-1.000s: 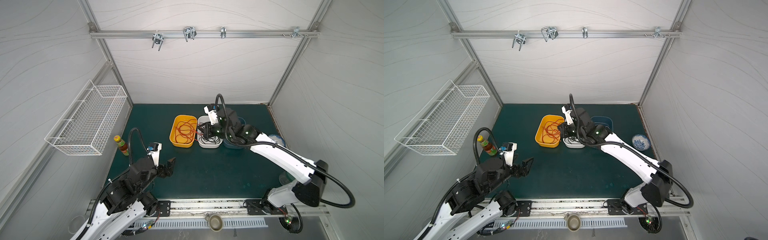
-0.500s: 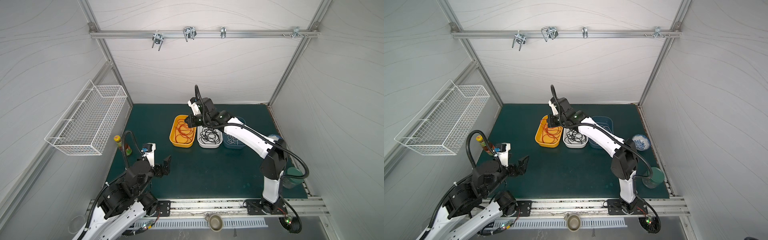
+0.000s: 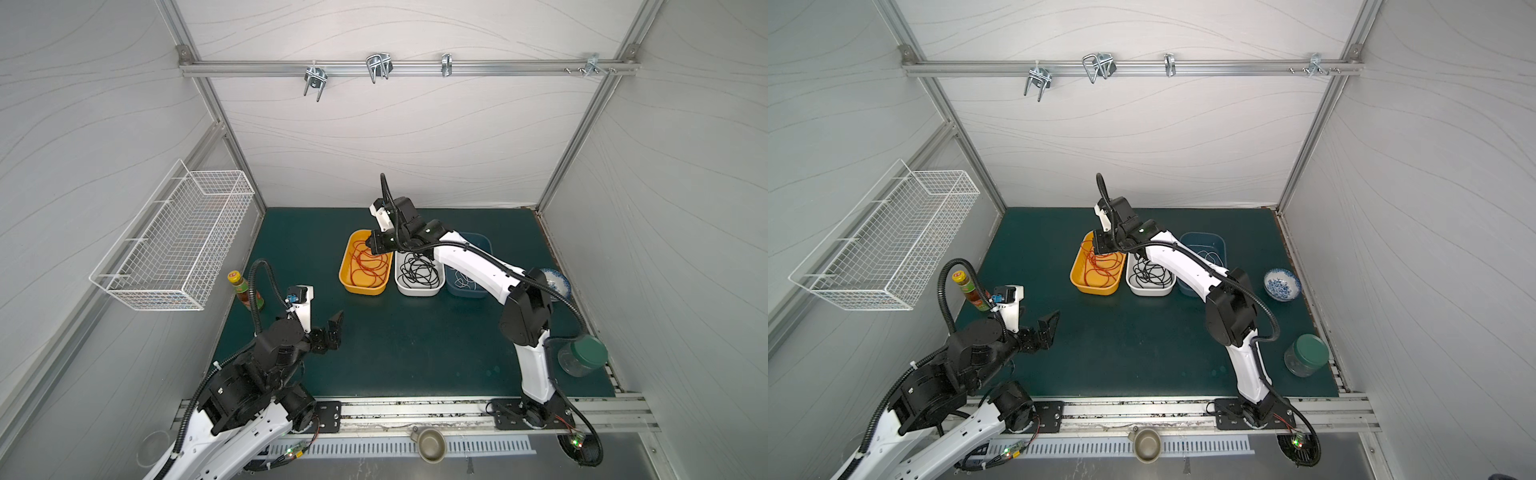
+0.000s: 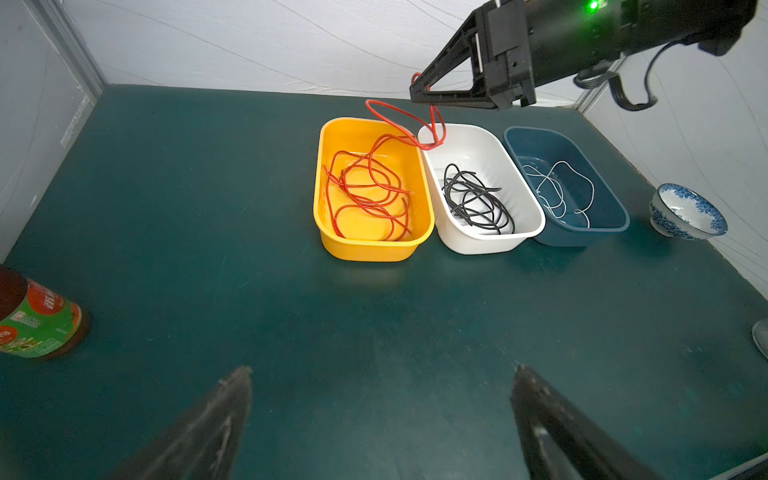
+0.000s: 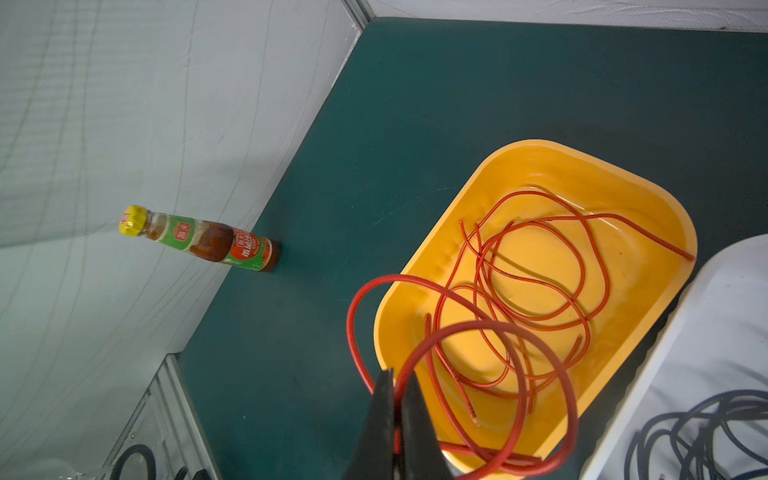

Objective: Untangle the cables
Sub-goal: 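Lift the red wire and carry it over the yellow tub with the right gripper, then lower the red wire into the yellow tub and open the right gripper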

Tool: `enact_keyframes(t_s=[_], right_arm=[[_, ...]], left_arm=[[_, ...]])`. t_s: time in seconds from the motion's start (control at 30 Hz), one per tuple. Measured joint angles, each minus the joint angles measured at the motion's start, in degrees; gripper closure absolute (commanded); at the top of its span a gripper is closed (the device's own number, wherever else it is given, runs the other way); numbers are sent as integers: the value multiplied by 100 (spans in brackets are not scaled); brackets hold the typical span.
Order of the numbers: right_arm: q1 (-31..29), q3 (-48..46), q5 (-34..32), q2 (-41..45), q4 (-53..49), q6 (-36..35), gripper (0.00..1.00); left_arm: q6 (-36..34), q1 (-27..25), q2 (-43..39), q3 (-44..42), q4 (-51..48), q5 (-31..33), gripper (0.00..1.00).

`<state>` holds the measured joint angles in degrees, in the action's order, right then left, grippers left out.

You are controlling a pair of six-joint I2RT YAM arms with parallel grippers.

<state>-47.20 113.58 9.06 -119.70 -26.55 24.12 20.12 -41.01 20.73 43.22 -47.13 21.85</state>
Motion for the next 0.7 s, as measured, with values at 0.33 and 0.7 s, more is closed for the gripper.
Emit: enact_keyframes(t_s=[0.33,0.7], right_arm=[[81,474,48,-595,-66,-48,100],[105,658,90,-1158,-101,-68,99]], left_arm=[[-2,0,81,-2,0,0,2],[-2,0,118,-9,0,-20,1]])
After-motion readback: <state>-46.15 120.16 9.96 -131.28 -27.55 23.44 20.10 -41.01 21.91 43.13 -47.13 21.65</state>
